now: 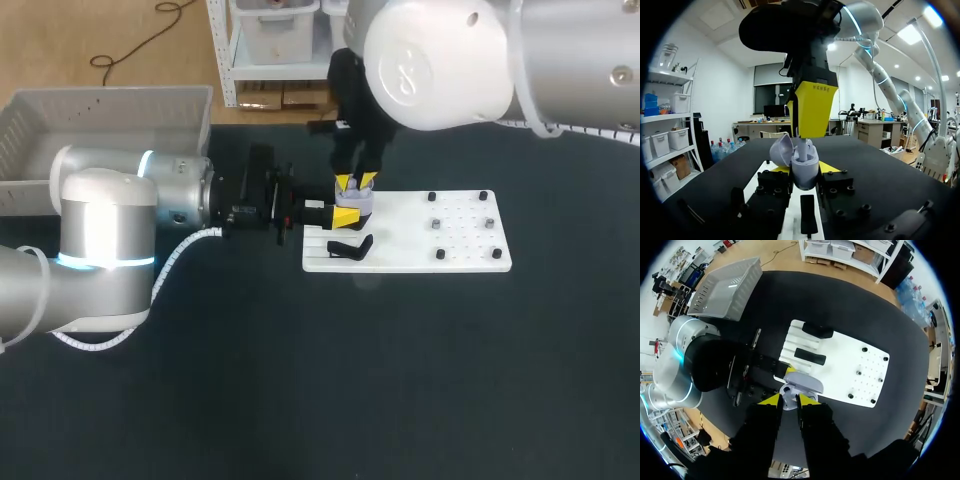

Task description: Pick up each earbud case from the left stands, insert the matching earbuds, close the lid, and place the case in the box.

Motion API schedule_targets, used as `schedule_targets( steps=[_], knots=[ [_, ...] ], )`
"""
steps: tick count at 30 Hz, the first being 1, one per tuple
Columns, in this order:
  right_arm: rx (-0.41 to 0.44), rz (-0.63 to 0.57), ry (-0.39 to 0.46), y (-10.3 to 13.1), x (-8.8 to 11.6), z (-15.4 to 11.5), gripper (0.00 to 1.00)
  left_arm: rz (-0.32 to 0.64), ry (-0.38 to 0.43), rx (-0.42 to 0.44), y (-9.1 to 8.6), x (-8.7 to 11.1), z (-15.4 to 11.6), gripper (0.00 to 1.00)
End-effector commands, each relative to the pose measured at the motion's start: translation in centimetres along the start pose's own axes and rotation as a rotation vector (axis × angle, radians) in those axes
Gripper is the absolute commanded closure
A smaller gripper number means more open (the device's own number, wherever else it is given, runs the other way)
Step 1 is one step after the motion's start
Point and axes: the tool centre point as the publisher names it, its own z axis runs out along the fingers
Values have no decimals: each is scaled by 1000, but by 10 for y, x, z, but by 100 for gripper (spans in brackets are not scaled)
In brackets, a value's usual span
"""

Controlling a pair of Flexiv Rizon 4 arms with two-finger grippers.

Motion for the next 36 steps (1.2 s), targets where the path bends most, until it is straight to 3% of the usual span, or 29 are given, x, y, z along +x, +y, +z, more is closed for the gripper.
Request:
schedule_targets(
  steps=[1, 21, 22, 24, 25, 31, 36],
  knots=[
    [0, 1, 4, 0, -2, 2, 100, 3, -2, -5, -2, 0, 0, 100],
    [10, -2, 23, 1, -5, 9, 100, 3, -2, -5, -2, 0, 0, 100],
    [8, -2, 24, 2, -5, 9, 88, 3, -2, -5, -2, 0, 0, 100],
    [7, -3, 26, 2, -5, 9, 51, 3, -2, -5, -2, 0, 0, 100],
    [7, -3, 27, 2, -5, 8, 0, 3, -2, -5, -2, 0, 0, 100],
    [11, -18, 15, 6, 4, -8, 0, 3, -2, -5, -2, 0, 0, 100],
    [-37, 6, -42, 5, 9, -30, 0, 3, -2, -5, -2, 0, 0, 100]
  ],
)
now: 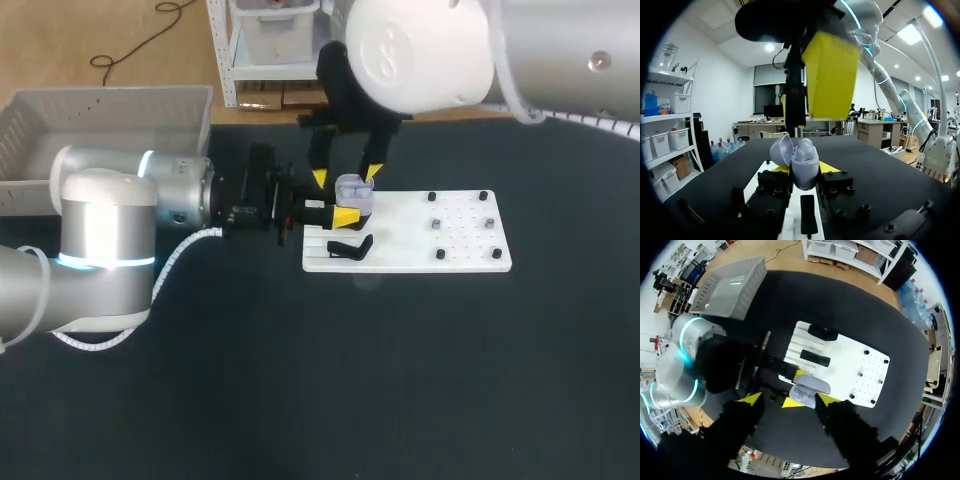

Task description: Pick up each earbud case from the left stands, insert the matching earbuds, close the lid, and place the case in the box.

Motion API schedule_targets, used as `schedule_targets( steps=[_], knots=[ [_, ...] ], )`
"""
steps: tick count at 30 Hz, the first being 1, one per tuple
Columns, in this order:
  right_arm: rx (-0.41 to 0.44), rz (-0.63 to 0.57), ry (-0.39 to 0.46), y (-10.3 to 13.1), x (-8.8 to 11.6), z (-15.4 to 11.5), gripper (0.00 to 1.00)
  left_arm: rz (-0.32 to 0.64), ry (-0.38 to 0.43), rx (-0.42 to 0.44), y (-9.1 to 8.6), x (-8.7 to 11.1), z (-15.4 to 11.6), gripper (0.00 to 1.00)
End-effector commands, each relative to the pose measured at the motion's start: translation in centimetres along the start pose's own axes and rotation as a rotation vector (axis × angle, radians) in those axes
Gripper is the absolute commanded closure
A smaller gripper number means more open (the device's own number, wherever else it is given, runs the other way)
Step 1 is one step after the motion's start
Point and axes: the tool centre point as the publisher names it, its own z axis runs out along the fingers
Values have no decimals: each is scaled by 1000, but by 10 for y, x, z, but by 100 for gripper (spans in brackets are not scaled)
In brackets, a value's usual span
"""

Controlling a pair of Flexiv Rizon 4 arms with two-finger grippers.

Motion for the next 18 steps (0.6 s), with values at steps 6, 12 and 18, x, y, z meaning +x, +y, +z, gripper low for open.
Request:
schedule_targets(
  steps=[6, 12, 18],
  knots=[
    [31, 246, -111, -28, -2, -26, 0, 2, -2, -5, -2, 0, 0, 100],
    [144, 417, -157, -44, -16, -12, 0, 2, -2, -5, -2, 0, 0, 100],
    [186, 504, -121, -53, -24, 3, 0, 2, -2, -5, -2, 0, 0, 100]
  ],
)
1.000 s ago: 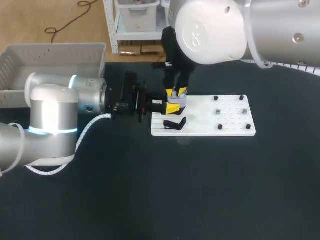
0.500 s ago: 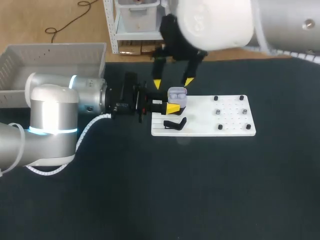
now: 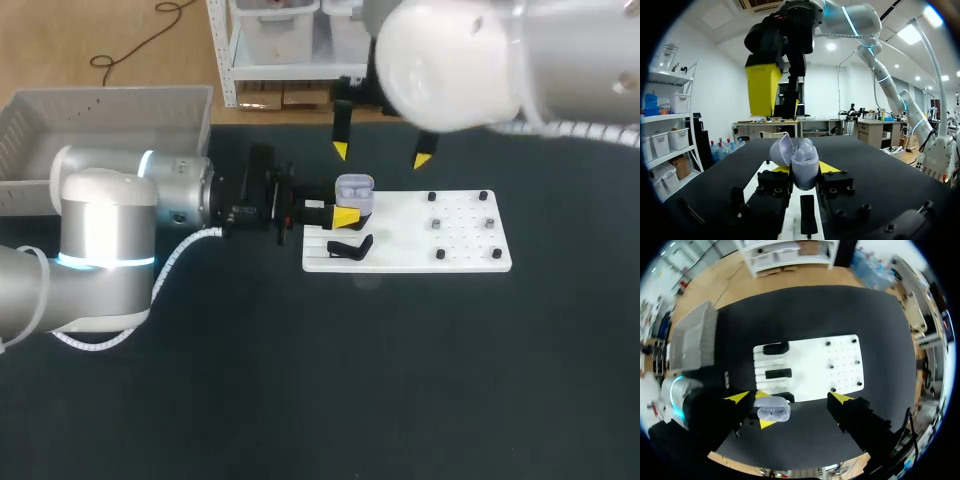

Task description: Pick up each earbud case from the left stands, insert the matching earbuds, close the lid, and place the case in the box.

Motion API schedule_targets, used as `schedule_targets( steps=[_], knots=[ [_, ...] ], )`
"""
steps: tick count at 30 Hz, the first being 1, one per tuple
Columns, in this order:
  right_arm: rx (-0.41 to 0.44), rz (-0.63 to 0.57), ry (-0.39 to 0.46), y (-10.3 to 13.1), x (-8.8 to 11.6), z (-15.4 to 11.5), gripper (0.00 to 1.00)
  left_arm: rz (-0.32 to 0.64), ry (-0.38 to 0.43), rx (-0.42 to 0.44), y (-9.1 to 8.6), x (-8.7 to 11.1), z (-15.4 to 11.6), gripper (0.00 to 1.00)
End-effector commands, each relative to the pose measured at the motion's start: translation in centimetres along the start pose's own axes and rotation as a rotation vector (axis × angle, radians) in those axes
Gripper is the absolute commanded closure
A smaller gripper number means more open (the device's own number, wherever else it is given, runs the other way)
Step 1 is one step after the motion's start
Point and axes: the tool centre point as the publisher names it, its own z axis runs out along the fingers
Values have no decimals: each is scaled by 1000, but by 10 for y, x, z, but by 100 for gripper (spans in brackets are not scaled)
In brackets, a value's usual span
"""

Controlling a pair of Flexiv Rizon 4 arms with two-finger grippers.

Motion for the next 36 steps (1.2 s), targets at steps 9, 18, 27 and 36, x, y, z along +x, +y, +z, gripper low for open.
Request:
schedule_targets(
  steps=[9, 18, 27, 36],
  knots=[
    [62, 91, 34, -5, -8, 26, 0, 2, -2, -5, -1, 0, 0, 100],
    [70, 87, 65, -12, 4, 33, 0, 2, -2, -5, -1, 0, 0, 100],
    [75, 40, 99, -15, 21, 28, 0, 2, -2, -5, -1, 0, 0, 100],
    [-6, 5, -172, -23, 26, -16, 0, 2, -2, -5, -1, 0, 0, 100]
  ],
)
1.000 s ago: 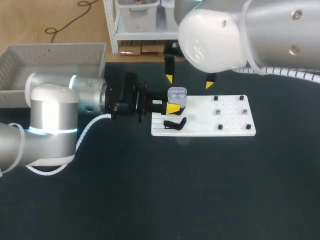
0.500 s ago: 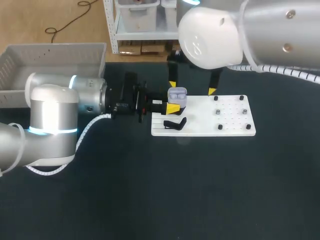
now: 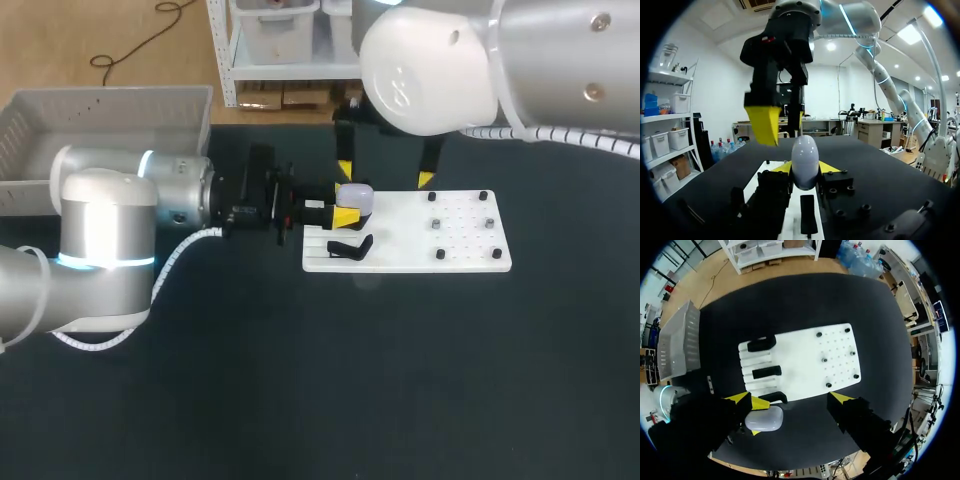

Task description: Pick up each earbud case from the left stands, insert the matching earbuds, close the lid, and place the case in the box.

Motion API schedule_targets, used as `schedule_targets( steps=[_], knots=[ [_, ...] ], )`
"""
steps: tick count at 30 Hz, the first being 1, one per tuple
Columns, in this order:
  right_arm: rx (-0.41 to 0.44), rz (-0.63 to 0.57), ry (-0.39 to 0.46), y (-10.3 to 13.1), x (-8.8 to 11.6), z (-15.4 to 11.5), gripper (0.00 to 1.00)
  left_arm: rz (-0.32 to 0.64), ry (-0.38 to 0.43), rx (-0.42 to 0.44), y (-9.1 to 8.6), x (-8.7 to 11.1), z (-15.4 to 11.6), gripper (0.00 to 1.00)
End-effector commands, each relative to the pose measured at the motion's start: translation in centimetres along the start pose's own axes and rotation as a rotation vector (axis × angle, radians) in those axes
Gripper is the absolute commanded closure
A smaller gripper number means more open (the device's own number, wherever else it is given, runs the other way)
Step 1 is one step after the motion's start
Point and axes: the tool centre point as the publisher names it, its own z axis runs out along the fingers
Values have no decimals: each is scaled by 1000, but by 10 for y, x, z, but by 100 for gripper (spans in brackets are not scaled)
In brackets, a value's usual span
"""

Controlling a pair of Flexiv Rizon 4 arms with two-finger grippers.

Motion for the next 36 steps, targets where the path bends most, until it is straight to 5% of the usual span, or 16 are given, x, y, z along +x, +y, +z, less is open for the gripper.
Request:
schedule_targets(
  steps=[1, 6, 13, 18, 23, 29, 36],
  knots=[
    [-121, -87, -226, -17, 26, -38, 0, 3, -2, -5, -1, 0, 0, 100],
    [-344, -325, -327, -19, 47, -82, 0, 3, -2, -5, -1, 0, 0, 100],
    [-509, -421, -342, -23, 58, -89, 0, -59, -42, -73, -7, -20, -17, 100],
    [-509, -421, -342, -23, 58, -89, 0, -121, -30, -195, -7, -36, -47, 100],
    [-509, -421, -342, -23, 58, -89, 0, -85, -2, -354, 1, -60, -91, 100],
    [-509, -421, -342, -23, 58, -89, 0, -2, 37, -555, 29, -92, -156, 100],
    [-509, -421, -342, -23, 58, -89, 0, 32, 184, -777, 76, -87, -234, 100]
  ],
)
